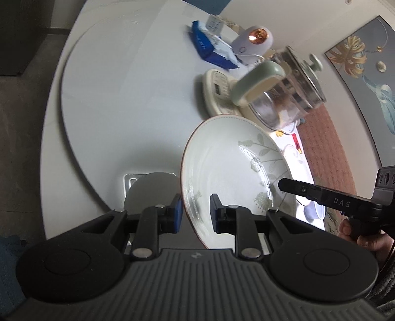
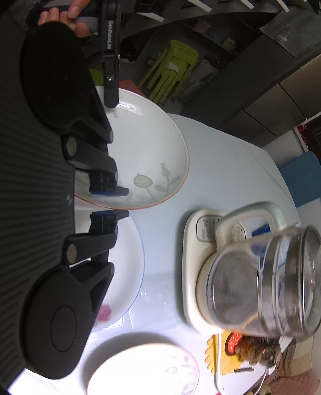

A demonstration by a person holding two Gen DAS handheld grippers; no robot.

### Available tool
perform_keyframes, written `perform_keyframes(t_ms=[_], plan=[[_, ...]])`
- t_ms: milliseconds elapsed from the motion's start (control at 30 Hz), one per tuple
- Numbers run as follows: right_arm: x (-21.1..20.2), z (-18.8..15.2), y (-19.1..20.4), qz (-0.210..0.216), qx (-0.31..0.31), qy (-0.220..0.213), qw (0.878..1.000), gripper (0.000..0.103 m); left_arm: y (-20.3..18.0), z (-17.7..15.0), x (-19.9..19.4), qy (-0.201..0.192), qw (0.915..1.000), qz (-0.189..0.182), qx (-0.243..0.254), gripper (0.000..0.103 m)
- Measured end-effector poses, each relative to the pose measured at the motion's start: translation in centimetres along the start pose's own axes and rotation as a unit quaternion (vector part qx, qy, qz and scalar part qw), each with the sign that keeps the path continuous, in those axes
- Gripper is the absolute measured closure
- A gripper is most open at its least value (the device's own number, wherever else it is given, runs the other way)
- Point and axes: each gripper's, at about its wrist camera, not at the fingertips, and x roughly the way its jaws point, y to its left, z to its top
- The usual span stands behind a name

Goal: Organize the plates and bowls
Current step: 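Lift the leaf-pattern plate with both grippers and carry it over the rose plate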

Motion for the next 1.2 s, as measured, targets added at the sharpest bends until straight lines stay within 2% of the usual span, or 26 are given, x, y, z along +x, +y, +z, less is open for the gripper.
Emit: perform_keyframes(t_ms=[300, 500, 767, 1100, 1200], plan=[[-4.2, -2.7, -3.8, -0.015, 0.023, -0.018, 0.999, 0.088, -5.1, -2.3, 1.8, 0.014, 0.9998, -0.010, 0.007, 0.077], [-5.2, -3.7, -6.7, -0.018, 0.034, -0.018, 0.999, 0.088, -8.2, -3.9, 4.0, 0.034, 0.9992, 0.003, 0.021, 0.077], [-4.0, -4.6, -9.9, -0.013, 0.021, 0.003, 1.000, 0.088, -9.8, -4.9, 7.1, 0.049, 0.9979, 0.042, 0.010, 0.077], [-1.9, -4.8, -11.7, 0.009, 0.003, 0.029, 1.000, 0.088, -10.3, -4.6, 8.6, 0.040, 0.9954, 0.086, -0.007, 0.077], [-1.7, -4.9, -12.3, 0.019, 0.000, 0.035, 0.999, 0.088, -10.3, -4.7, 8.8, 0.049, 0.9952, 0.084, -0.008, 0.077]])
